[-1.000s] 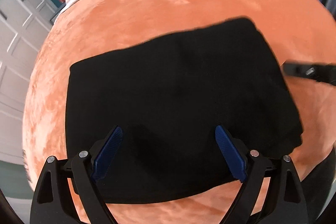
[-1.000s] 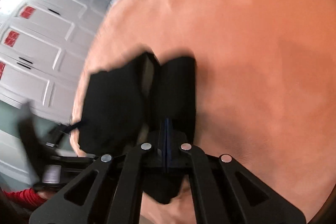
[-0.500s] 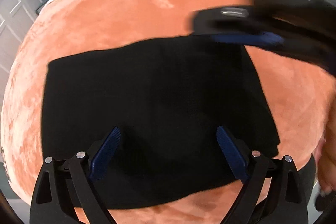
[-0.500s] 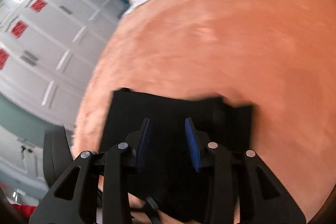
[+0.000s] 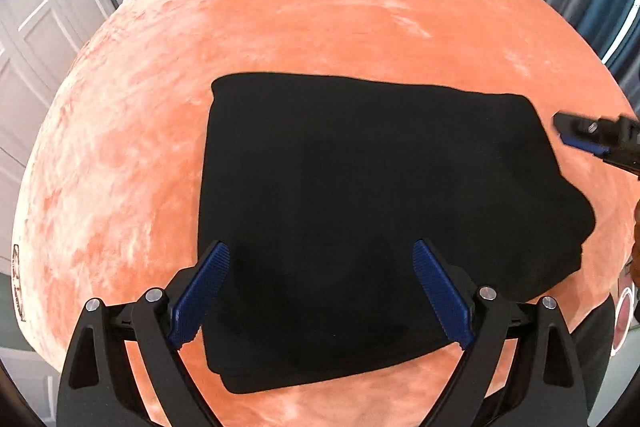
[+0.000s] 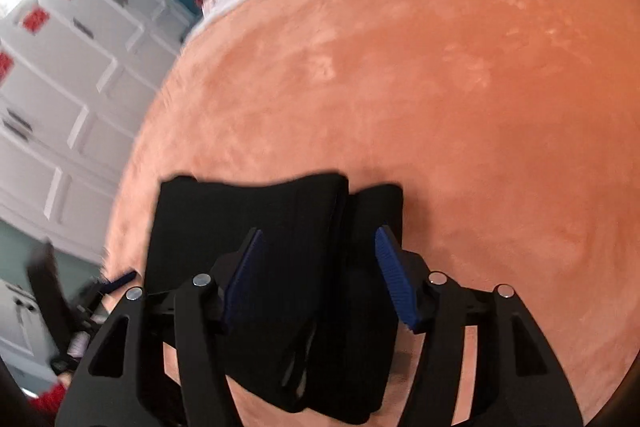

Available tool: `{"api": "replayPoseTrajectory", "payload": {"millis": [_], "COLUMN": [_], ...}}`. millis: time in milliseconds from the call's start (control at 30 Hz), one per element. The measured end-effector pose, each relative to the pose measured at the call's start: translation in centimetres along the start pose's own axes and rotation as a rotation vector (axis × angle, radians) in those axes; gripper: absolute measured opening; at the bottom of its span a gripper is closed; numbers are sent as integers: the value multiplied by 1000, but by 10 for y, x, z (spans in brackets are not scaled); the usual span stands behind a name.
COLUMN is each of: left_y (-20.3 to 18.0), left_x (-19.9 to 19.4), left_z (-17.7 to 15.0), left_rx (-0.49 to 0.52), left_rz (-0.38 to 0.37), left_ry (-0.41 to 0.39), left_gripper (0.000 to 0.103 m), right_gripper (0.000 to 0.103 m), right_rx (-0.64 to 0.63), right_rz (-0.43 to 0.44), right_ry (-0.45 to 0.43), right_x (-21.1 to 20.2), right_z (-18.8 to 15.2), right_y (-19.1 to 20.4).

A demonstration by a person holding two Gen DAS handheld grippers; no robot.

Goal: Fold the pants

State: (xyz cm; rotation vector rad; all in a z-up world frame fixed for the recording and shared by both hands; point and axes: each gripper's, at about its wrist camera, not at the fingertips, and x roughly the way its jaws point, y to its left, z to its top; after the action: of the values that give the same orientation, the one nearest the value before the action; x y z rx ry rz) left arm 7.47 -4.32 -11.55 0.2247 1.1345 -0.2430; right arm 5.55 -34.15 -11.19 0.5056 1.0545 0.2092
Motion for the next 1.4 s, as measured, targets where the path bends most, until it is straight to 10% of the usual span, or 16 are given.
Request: {"api": "replayPoseTrajectory", "payload": {"millis": [100,167,200,300,433,600,1100,1167,1233,1400], "left_y": [-9,-10,-9,-12,-19,-34,-28,-23,-17,5], "left_x": [-3,-5,-8,-10,7,17,14,12,10,2], "left_z": [-1,1,-2,1,3,2,2,0,-3,-14], "left_rx": [-13,-15,-16,-14,7,81,34,7,-16,-64], "left_rz": [-25,-48,-56,-81,-73,59,62,53,57,46], "left_ry": [3,14,13,6,26,41,54,50,51,52], "left_gripper": [91,91,91,91,91,91,91,91,91,92], "right_gripper": [57,37,9,6,9,19,52,52,29,27], "right_rx": [-38,-86,-113,-73,-11,154,200,204,152,14], "right_rz": [-19,-122,-141,-76,-186,-72,10,-1,-80,-123], "right_ry": [77,93,84,17,39,-51,-32,-8,5,-82], "right_x": [32,49,41,-4,4,-16,-25,-13,-5,-46], "right_z": [-6,-8,-7,-6,-25,-33,-90,-93,-95,-74], "right_y": [9,25,34,33,-4,-23,14,11,17,52]}}
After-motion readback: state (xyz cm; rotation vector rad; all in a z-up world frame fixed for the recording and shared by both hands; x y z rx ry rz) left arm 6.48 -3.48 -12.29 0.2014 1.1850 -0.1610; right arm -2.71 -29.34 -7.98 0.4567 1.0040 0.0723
